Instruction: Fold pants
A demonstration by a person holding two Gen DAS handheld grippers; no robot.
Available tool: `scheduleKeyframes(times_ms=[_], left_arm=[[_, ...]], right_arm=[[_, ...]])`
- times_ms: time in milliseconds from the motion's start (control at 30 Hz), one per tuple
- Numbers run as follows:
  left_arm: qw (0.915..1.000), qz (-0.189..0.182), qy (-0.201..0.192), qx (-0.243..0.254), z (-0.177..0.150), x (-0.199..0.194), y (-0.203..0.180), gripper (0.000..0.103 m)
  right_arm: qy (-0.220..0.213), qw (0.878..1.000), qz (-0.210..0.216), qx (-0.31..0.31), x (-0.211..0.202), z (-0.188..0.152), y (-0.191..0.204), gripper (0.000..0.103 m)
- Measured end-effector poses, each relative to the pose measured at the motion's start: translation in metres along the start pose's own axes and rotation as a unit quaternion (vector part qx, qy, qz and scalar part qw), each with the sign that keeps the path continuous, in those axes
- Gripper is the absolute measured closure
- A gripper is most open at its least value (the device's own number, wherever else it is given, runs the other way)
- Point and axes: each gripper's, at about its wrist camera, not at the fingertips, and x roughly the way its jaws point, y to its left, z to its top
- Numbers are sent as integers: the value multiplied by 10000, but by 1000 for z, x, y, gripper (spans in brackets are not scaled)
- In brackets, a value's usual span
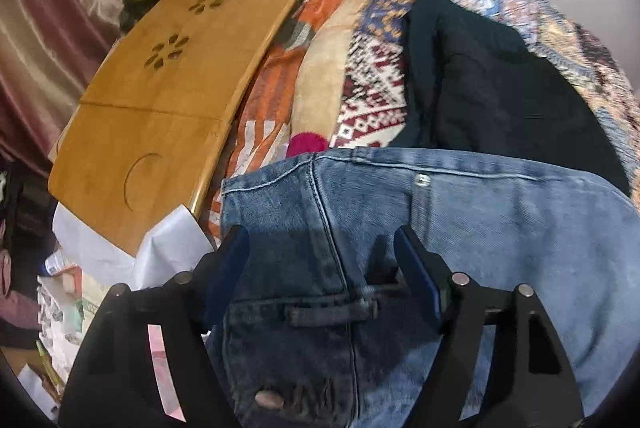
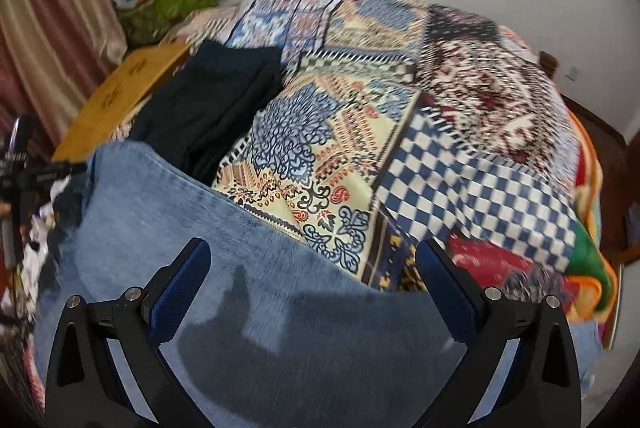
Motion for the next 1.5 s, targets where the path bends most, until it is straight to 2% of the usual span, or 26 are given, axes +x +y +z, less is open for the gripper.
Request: scheduleKeyframes(times_ms=[133, 200, 267, 333, 400, 433, 467, 500, 633, 767, 933, 1033, 1133, 1300, 1500], left_arm=[[9995, 165, 243, -62, 7, 28, -3, 29], [9995, 118, 217, -201, 9, 33, -1, 39], [9990, 73, 249, -351, 9, 33, -1, 46], [9993, 192, 180, -252, 8, 31, -7, 50], [9994, 241, 139, -187, 7, 30, -8, 55], [9994, 249, 134, -183, 8, 29, -8, 58], [9993, 310, 99, -200, 8, 28, -6, 70], [9991, 328, 56, -269, 8, 26, -1, 72], [9991, 159, -15, -386, 4, 19, 7, 77], [9991, 184, -98, -366, -1, 11, 4, 88], [9989, 312, -282, -228, -8, -5, 0, 91], [9988, 285, -325, -212, -13, -10, 2, 92], [9986, 287, -393, -193, -16, -17, 2, 93], [9968, 505, -617, 42, -25, -41, -2, 95], [9941, 393, -980, -263, -56, -85, 15, 95]], right_arm=[[244, 9987, 13, -437, 20, 7, 7, 2], [314, 9972, 57, -678, 28, 9, 13, 6], [448, 9944, 120, -948, 38, 12, 18, 19], [530, 9931, 66, -1046, 47, 12, 23, 22], [567, 9940, 217, -915, 50, 12, 25, 28], [609, 9938, 327, -865, 49, 12, 27, 39], [629, 9938, 341, -851, 48, 12, 30, 43], [600, 9938, 290, -888, 46, 11, 32, 44], [566, 9937, 247, -935, 39, 5, 33, 59], [632, 9946, 260, -783, 31, 3, 27, 76], [681, 9944, 150, -792, 18, 0, 29, 80], [705, 9923, 207, -997, 10, -9, 36, 89], [573, 9913, 149, -1176, 3, -18, 45, 92], [187, 9941, 137, -1060, -25, -19, 50, 94], [-162, 9943, 218, -1035, -68, -33, 68, 94]])
